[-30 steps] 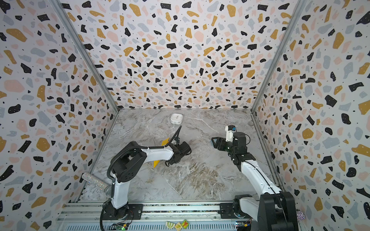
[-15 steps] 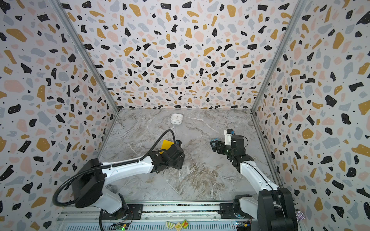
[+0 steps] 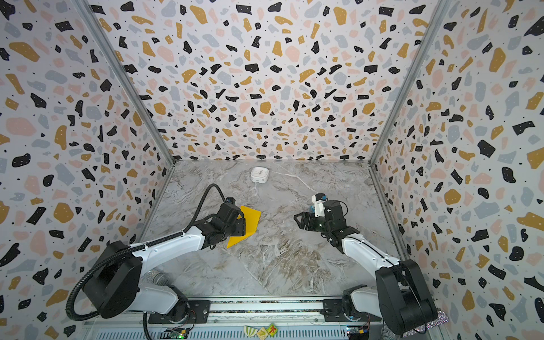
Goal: Fold a paper plane with a square sheet of paper (pick it up from the middle)
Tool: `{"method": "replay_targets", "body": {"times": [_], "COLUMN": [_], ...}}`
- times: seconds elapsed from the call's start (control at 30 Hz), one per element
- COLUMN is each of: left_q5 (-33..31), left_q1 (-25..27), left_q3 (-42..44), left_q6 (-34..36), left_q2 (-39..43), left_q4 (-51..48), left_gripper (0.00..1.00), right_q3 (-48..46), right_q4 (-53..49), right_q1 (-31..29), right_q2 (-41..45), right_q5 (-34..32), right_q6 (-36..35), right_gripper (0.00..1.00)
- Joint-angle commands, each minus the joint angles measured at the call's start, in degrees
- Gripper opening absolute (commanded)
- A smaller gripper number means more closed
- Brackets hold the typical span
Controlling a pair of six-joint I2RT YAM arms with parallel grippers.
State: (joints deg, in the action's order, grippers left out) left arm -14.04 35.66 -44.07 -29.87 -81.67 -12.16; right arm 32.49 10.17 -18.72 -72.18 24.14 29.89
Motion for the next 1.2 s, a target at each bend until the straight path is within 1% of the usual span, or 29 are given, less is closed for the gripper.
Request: {"method": "replay_targets", "body": {"times": [0.0, 0.2, 0.4, 0.7, 0.93, 1.17], "left_q5": [-1.8, 1.0, -1.2, 1.0, 1.9, 3.0], "left_q1": [-0.6, -0.7, -1.5, -4.8, -5.3, -5.4], "left_q3": [1.4, 6.2, 9.0, 9.1, 8.7, 8.6], "left_q6": [2.2, 3.2, 1.3, 1.0, 1.0, 1.1], "left_q2": [0.9, 6.1, 7.0, 1.6, -2.2, -5.2], "left_q4": [-0.1, 0.7, 0.9, 3.6, 4.9, 5.6], "left_gripper": [0.69, 0.7, 0.69, 0.58, 0.51, 0.4], "right_q3": [1.0, 1.5, 1.8, 2.0, 1.9, 1.6], "right_q4": [1.2, 1.8, 2.2, 2.3, 2.2, 1.9], "right_q1": [-0.7, -1.9, -3.1, -4.7, -5.8, -6.6], "right_q2": [-0.1, -1.5, -2.5, -3.2, -3.4, -3.2], "right_q5": [-0.3, -0.1, -0.4, -0.8, -0.6, 0.1], "right_q6": [0.7, 1.1, 1.3, 1.7, 1.9, 2.5], "right_gripper": [0.8, 0.79, 0.79, 0.79, 0.79, 0.79]}}
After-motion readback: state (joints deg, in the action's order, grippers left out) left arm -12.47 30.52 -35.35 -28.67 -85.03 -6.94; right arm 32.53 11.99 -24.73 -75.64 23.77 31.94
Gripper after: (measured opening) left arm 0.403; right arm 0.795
